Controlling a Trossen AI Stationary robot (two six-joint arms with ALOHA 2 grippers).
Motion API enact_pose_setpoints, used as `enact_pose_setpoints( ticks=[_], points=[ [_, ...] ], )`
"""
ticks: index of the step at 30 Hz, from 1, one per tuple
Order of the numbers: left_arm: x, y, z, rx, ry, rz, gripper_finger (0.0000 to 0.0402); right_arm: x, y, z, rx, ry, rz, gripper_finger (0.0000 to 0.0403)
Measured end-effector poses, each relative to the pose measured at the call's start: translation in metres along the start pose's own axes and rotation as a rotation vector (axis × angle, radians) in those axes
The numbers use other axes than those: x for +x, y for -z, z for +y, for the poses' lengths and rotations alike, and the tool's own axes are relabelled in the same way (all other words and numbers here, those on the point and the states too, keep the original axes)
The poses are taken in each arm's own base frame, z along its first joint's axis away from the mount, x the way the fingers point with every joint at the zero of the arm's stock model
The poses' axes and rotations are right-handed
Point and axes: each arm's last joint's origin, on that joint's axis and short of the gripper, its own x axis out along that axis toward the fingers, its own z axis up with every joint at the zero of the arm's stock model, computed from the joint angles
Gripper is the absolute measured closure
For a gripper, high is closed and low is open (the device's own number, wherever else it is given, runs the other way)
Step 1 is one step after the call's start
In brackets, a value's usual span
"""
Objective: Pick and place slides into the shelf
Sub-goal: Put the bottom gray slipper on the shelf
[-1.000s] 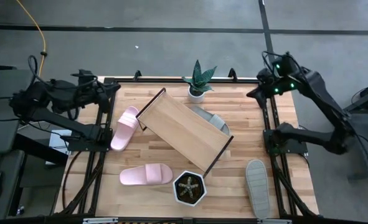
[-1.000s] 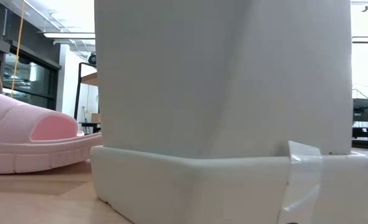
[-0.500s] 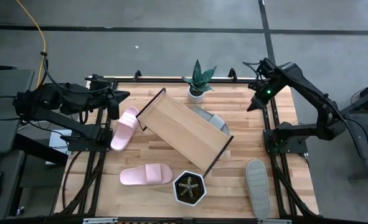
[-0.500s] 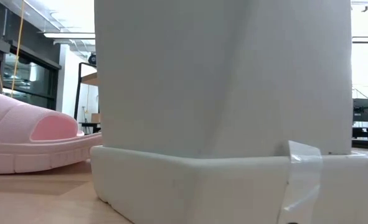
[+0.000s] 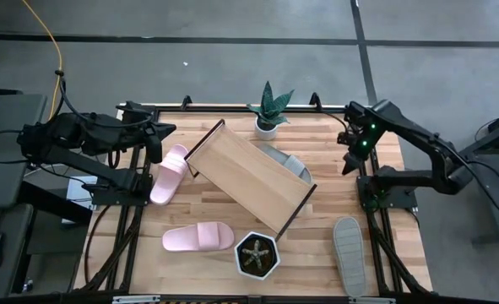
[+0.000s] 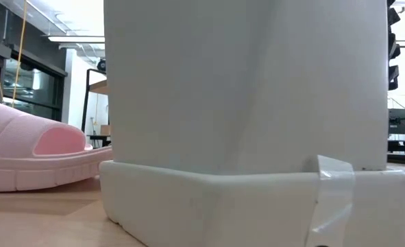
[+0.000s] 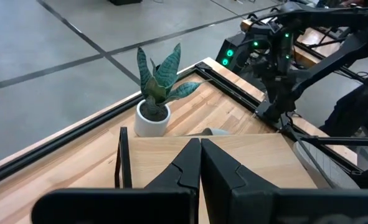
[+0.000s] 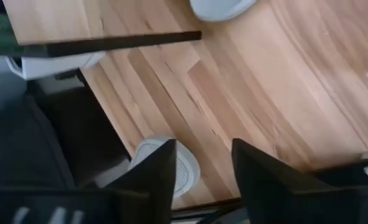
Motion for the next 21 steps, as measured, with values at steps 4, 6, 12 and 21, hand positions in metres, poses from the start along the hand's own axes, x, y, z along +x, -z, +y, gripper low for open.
enact_pose_setpoints(
  ticks=[4,6,12,21],
  points=[
    [0.000,0.000,0.000,0.000,0.017,0.012,0.0401,0.003,0.003,0.010,-0.071,0.018,0.018,0.0221],
    [0.000,0.001,-0.001,0.000,0.028,0.020,0.0401,0.004,0.005,0.014,-0.097,0.024,0.025,0.0214],
    [0.000,0.002,-0.001,0.001,0.054,0.047,0.0401,0.007,0.013,0.026,-0.188,0.033,0.035,0.0210],
    [0.000,0.003,-0.002,-0.003,0.095,0.077,0.0401,0.015,0.022,0.044,-0.089,0.017,0.058,0.0210]
  ],
)
